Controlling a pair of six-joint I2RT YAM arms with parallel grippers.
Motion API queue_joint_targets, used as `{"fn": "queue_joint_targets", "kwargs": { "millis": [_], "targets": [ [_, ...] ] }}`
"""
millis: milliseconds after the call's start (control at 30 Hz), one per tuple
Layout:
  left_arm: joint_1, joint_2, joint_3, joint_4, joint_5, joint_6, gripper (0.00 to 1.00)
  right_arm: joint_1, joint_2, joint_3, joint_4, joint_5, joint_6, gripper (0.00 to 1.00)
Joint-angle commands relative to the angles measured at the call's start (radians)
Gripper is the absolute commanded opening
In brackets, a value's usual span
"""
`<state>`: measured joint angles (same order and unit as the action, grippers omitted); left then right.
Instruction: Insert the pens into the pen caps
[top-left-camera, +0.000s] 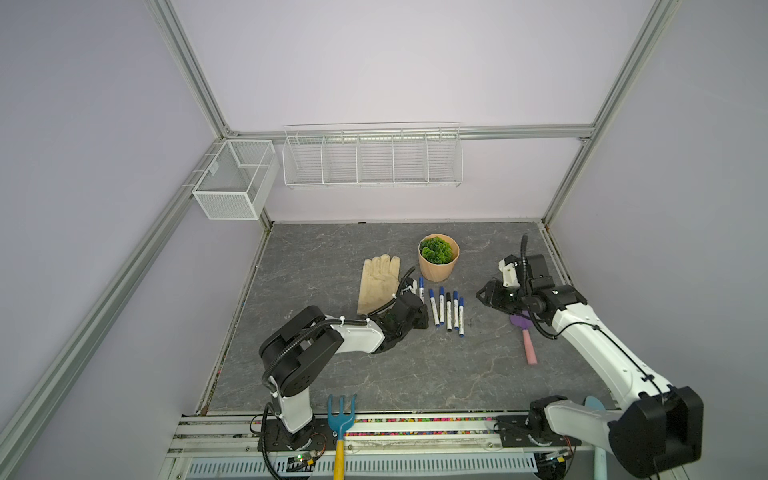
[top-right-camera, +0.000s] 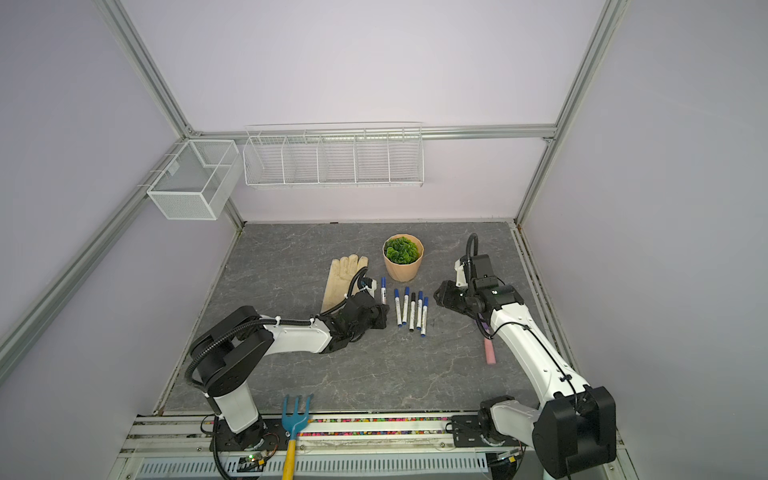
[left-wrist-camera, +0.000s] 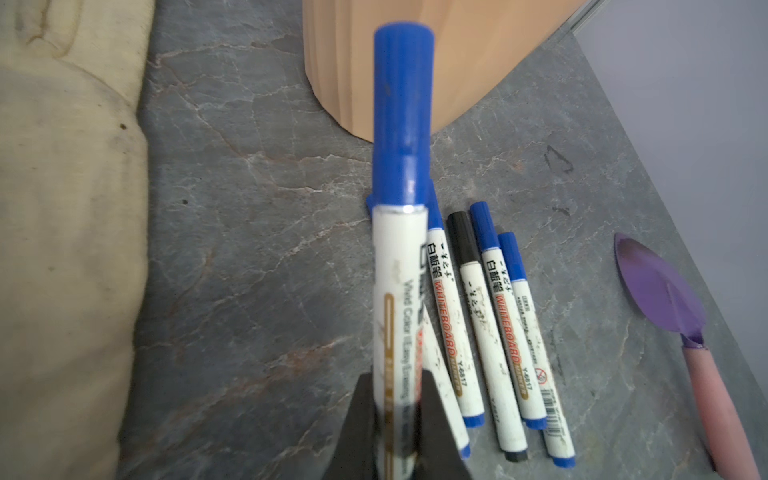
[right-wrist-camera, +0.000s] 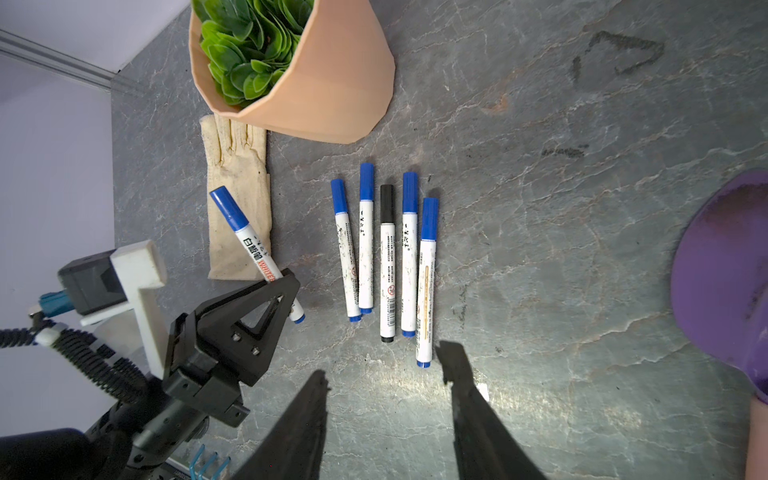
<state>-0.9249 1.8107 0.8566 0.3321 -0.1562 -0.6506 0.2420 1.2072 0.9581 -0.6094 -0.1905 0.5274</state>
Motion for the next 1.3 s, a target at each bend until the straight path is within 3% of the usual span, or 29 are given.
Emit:
{"fn": "queue_joint_targets", "kwargs": {
  "millis": [0, 433, 900, 1000, 1100, 1267],
  "targets": [
    [0.001, 0.037, 0.067, -0.090, 0.026, -0.016, 0.07, -0.007, -0.020, -0.016, -0.011, 0.012, 0.004, 0.50],
    [0.011, 0.091, 0.144, -0.179, 0.094, -0.006, 0.23, -0.017, -0.032, -0.023, -0.025, 0.019, -0.021, 0.50],
    [0.011, 0.066, 0.119, -0.154, 0.113, 0.014, 0.29, -0.020, -0.031, -0.026, -0.035, 0.034, -0.027, 0.50],
    [0.011, 0.044, 0.099, -0.133, 0.101, 0.014, 0.33, -0.021, -0.042, -0.043, -0.026, 0.107, -0.017, 0.50],
    [0.011, -0.016, 0.046, -0.080, 0.052, 0.011, 0.40, -0.024, -0.073, -0.071, -0.007, 0.270, 0.005, 0.50],
    [0.012, -0.199, -0.045, -0.062, -0.153, 0.104, 0.51, -0.023, -0.176, -0.151, 0.097, 0.576, 0.034, 0.53]
  ]
}}
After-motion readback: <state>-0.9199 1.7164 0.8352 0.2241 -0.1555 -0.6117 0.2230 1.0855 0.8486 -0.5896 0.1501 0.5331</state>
